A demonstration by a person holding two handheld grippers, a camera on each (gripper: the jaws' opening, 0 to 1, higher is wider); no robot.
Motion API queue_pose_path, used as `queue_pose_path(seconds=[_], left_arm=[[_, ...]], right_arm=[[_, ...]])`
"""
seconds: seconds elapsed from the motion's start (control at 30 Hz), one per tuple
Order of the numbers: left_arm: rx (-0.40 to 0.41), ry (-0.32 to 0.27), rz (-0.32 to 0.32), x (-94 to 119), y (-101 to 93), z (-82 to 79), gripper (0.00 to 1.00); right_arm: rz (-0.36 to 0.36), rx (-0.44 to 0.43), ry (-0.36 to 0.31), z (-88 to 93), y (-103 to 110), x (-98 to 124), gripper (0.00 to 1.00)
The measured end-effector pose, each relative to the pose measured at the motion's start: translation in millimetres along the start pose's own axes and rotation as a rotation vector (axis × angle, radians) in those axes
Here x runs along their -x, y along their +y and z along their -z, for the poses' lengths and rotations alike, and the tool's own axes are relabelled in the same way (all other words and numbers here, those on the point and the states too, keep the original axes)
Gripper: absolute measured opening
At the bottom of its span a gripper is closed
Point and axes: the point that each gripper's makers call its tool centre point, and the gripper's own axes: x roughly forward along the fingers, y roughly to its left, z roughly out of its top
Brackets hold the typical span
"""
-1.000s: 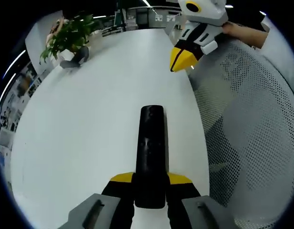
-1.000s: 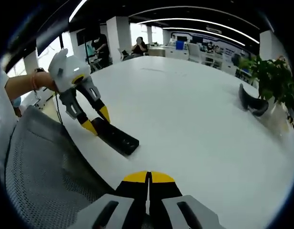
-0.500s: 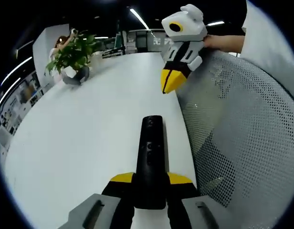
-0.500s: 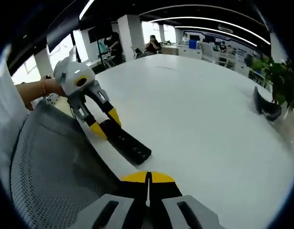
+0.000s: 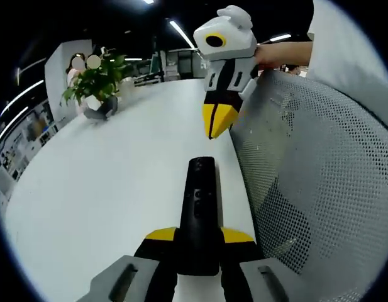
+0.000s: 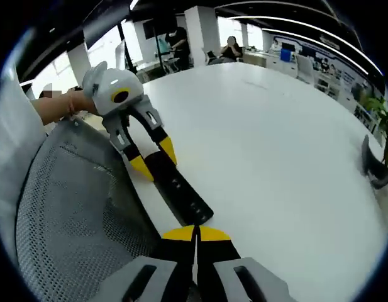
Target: Press the specified remote control buttons in sequence, fully releasing each button before pressing the next.
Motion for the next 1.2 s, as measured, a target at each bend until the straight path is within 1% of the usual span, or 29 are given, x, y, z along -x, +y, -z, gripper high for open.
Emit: queue_pose_path(seconds=[0.07, 0.1, 0.17, 0.3, 0.37, 0.4, 0.43, 0.5, 0.6, 0.7, 0.73, 0.8, 0.9, 0.97, 1.0, 1.03, 1.07, 1.17, 1.2], left_arm=[[0.01, -0.009, -0.002, -0.9, 0.3, 0.0, 0.24], [0.008, -0.012, -0.004, -1.1, 0.0, -0.3, 0.24], [0.007, -0.014, -0.007, -1.6, 0.4, -0.3, 0.24], [0.01, -0.022, -0.01, -2.3, 1.1, 0.2, 0.24], [0.016, -0.029, -0.012, -2.6, 1.1, 0.2, 0.24], [0.022, -0.033, -0.012, -2.6, 0.6, -0.1, 0.24], [0.027, -0.034, -0.012, -2.8, 0.3, -0.1, 0.24], [0.027, -0.035, -0.013, -3.0, 0.3, -0.1, 0.24], [0.032, -0.035, -0.015, -3.1, 0.3, -0.4, 0.24], [0.068, -0.047, -0.029, -3.9, 0.8, -1.1, 0.24], [0.066, -0.048, -0.032, -3.7, -0.3, -1.6, 0.25], [0.075, -0.043, -0.043, -3.7, -0.5, -2.6, 0.25], [0.076, -0.033, -0.047, -4.7, -0.5, -5.0, 0.25], [0.08, -0.03, -0.049, -5.8, -1.4, -6.3, 0.25], [0.086, -0.034, -0.054, -6.9, -1.2, -7.9, 0.25], [0.074, -0.034, -0.053, -8.6, -1.9, -10.3, 0.26], [0.089, -0.032, -0.057, -9.9, -1.9, -11.4, 0.26], [0.081, -0.028, -0.05, -10.3, -2.9, -12.3, 0.25], [0.079, -0.029, -0.048, -9.5, -3.1, -12.1, 0.25]], right_arm=[[-0.012, 0.037, 0.014, -4.6, -0.1, -6.5, 0.0], [-0.012, 0.073, 0.043, -3.5, -1.7, -9.8, 0.0], [-0.017, 0.124, 0.082, -1.5, -3.2, -15.4, 0.0], [-0.033, 0.134, 0.105, 0.1, -2.8, -23.4, 0.0], [-0.03, 0.152, 0.13, 4.0, -3.2, -26.0, 0.0], [-0.022, 0.157, 0.131, 4.6, -3.2, -26.8, 0.0], [-0.032, 0.178, 0.13, 3.5, -3.1, -25.2, 0.0], [-0.027, 0.162, 0.133, 4.3, -3.7, -24.9, 0.0], [-0.035, 0.176, 0.134, 4.7, -3.8, -25.1, 0.0], [-0.05, 0.159, 0.146, 4.4, -4.7, -25.5, 0.0], [-0.058, 0.15, 0.156, 4.1, -4.7, -25.9, 0.0], [-0.073, 0.161, 0.173, 4.3, -3.9, -26.4, 0.0], [-0.088, 0.237, 0.212, 4.8, -2.5, -27.1, 0.0], [-0.08, 0.252, 0.227, 3.8, -1.2, -29.0, 0.0], [-0.075, 0.278, 0.241, 3.9, -0.9, -29.2, 0.0], [-0.071, 0.297, 0.25, 4.4, -1.0, -28.9, 0.0], [-0.062, 0.312, 0.253, 4.5, -0.5, -29.4, 0.0], [-0.04, 0.316, 0.242, 5.3, -0.3, -28.6, 0.0], [-0.019, 0.29, 0.216, 4.8, -1.4, -28.3, 0.0]])
